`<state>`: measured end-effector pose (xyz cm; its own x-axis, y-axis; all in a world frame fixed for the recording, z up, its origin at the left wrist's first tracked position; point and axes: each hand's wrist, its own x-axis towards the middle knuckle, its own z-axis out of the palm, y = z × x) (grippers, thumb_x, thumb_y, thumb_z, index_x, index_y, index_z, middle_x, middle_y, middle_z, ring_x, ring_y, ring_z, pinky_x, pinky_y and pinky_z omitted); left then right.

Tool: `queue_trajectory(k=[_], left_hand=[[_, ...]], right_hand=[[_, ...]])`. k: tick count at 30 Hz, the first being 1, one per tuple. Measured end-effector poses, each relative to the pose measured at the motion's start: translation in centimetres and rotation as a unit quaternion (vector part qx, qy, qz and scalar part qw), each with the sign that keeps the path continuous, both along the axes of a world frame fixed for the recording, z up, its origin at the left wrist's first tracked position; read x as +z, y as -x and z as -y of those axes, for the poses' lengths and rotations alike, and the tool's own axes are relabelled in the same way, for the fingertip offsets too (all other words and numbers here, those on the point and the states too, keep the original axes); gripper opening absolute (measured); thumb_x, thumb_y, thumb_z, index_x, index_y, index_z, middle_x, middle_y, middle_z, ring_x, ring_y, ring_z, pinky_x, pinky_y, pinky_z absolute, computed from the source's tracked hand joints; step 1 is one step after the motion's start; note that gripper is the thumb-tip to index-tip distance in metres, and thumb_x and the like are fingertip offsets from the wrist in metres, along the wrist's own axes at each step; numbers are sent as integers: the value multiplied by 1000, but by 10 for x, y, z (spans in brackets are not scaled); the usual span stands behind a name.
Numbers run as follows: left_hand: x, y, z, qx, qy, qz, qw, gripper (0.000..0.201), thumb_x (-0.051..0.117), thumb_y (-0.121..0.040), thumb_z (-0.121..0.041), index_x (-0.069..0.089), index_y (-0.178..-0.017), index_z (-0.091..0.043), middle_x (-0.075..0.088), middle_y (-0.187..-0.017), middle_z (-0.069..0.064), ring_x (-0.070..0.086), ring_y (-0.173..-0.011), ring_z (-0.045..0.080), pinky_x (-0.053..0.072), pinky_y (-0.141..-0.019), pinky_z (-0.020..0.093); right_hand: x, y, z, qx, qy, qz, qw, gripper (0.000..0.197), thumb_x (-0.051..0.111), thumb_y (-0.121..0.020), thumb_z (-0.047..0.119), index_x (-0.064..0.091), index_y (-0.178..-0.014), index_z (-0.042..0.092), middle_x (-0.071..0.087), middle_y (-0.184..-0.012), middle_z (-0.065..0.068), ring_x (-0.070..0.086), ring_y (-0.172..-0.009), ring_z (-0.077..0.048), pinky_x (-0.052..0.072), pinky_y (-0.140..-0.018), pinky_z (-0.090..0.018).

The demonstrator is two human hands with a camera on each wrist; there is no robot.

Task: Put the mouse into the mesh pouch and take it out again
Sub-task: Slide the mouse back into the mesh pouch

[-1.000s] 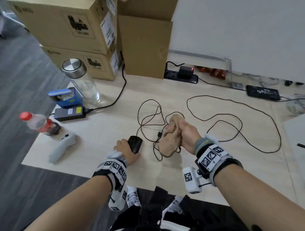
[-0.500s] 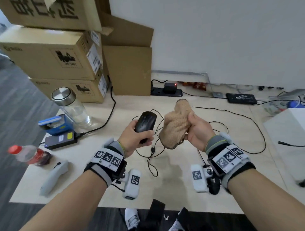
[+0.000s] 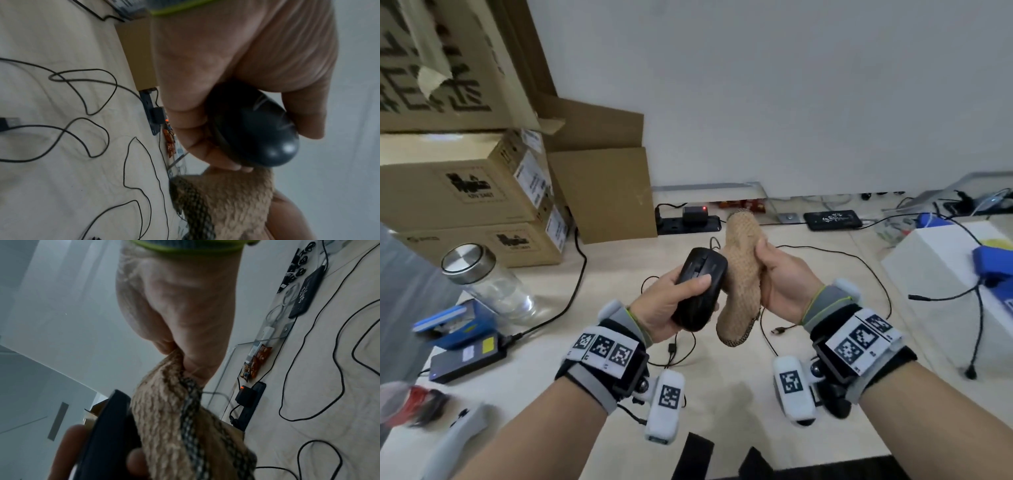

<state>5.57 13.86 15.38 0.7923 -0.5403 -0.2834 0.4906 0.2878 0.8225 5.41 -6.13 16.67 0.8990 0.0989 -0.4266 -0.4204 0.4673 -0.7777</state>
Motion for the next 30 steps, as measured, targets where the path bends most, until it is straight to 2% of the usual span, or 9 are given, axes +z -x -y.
queue_trajectory(k=[5,8,11,15,17,19,24,27,30], left_hand=[[3,-2,12,26,12,15,999,33,62,-78,-17,59,-108,-4,70,-76,5,67,-66,16,54,-58,26],[1,-6,13,50,-19,16,998,36,65,-76,-23,61,-107,-5,69,-76,4,65,-67,15,53,-59,26],[-2,-7,17,64,-38,-7,997,41,66,-79,-34,62,-107,-4,66,-83,9,65,-69,18,53,-59,26],[1,-8,19,56,4,-107,993,50,43,-95,-51,67,-97,-6,68,-81,12,67,-68,23,54,-61,27],[2,-8,18,52,25,-138,989,55,39,-95,-55,63,-108,-6,66,-84,12,65,-69,23,52,-63,28],[0,-7,17,63,28,-165,984,56,36,-96,-53,60,-116,-6,64,-87,12,61,-70,24,49,-63,28],[-7,-6,10,86,44,-211,973,56,26,-99,-40,57,-124,-1,64,-111,27,63,-87,33,53,-79,38],[-9,-6,10,56,31,-214,975,50,30,-97,-36,58,-124,-6,61,-116,19,58,-101,38,44,-94,58],[-7,-7,16,52,34,-192,979,47,31,-100,-35,56,-128,-7,64,-117,19,61,-107,40,54,-84,55]], right_hand=[[-13,-1,6,7,223,-39,974,38,42,-100,43,55,-125,17,66,-117,-12,65,-100,-28,56,-76,-44],[-24,2,6,-48,337,-62,938,75,60,-77,64,42,-137,22,59,-126,-7,61,-108,-29,55,-88,-49],[-19,11,3,11,429,17,903,96,68,-59,73,33,-139,32,59,-112,0,59,-105,-17,50,-88,-33],[-23,18,-1,175,574,86,795,35,78,-60,56,65,-73,26,58,-72,12,55,-69,-9,40,-62,-25],[-34,13,4,150,631,110,753,31,73,-76,47,63,-61,21,56,-101,8,54,-91,-13,40,-75,-26],[-35,8,11,127,625,114,762,34,63,-86,43,60,-63,19,48,-121,6,50,-112,-19,40,-91,-30],[-28,-3,25,-6,570,149,808,20,45,-98,27,58,-87,17,67,-91,-1,63,-91,-27,50,-79,-38],[-23,-2,14,-47,542,226,808,22,42,-100,26,61,-111,25,67,-105,7,63,-97,-19,49,-85,-31],[-17,3,-10,-6,540,299,787,40,39,-98,31,55,-133,22,62,-124,6,56,-112,-13,39,-95,-21]])
